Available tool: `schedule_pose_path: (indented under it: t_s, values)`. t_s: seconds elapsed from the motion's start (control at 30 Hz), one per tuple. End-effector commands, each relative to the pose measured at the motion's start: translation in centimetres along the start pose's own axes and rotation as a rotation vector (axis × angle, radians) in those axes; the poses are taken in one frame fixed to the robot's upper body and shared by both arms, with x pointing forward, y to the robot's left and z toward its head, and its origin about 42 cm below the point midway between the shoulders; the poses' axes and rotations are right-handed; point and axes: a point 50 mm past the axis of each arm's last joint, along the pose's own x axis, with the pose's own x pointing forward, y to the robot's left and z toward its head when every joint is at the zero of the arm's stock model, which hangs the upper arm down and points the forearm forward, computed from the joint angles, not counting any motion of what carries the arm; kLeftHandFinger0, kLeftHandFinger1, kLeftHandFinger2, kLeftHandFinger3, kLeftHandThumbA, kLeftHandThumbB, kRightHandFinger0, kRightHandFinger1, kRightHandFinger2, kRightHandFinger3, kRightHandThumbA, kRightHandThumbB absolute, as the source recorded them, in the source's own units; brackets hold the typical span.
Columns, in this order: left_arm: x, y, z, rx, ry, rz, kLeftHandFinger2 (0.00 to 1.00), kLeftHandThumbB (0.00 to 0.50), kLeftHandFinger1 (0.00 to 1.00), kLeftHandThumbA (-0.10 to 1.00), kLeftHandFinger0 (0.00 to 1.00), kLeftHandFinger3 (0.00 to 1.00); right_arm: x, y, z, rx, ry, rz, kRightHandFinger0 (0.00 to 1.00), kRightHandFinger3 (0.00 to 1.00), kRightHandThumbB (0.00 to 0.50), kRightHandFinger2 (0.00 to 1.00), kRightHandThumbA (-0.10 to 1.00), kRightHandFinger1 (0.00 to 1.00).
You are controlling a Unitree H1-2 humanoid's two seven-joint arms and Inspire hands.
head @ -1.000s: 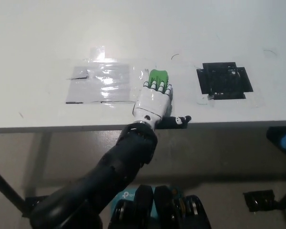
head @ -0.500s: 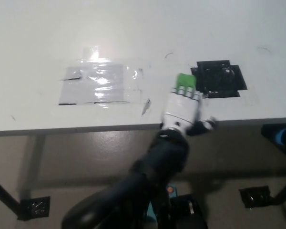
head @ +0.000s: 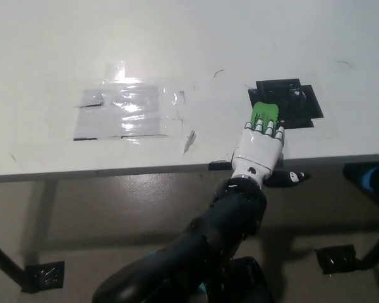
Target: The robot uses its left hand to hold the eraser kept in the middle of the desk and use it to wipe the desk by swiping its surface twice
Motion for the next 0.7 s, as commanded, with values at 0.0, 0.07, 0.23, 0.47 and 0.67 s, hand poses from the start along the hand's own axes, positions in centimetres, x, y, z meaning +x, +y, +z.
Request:
schedule_pose_path:
  t_s: [0.0,0.07,0.23,0.47,0.67]
  values:
    - [-3.5,-7.5,3.1,-0.073,-0.129,-0.385,1.00,0.444,1.00,1.00,1.00,1.00,0.4,0.8,1.9,0.033,-0.102,-0.017,1.00,1.00,0.011,1.00,1.00,1.00]
    - [-3.4,-7.6,2.5,-0.060,-0.115,-0.390,1.00,0.446,1.00,1.00,1.00,1.00,0.3,0.8,1.7,0.029,-0.098,-0.022,1.00,1.00,0.026,1.00,1.00,1.00]
    - [-2.9,-8.0,-1.9,-0.100,-0.025,-0.393,1.00,0.435,1.00,1.00,1.00,1.00,0.3,0.5,1.5,0.020,-0.101,-0.047,1.00,1.00,0.034,1.00,1.00,1.00]
    - [-4.1,-10.5,-9.6,-0.219,0.147,-0.397,1.00,0.404,1.00,1.00,1.00,1.00,0.2,-0.2,1.5,0.026,-0.097,-0.041,1.00,1.00,0.015,1.00,1.00,1.00]
    - [-6.4,-13.1,-13.8,-0.331,0.265,-0.402,1.00,0.392,1.00,1.00,1.00,1.00,0.0,-0.8,1.1,0.034,-0.087,-0.066,1.00,1.00,0.014,1.00,1.00,1.00]
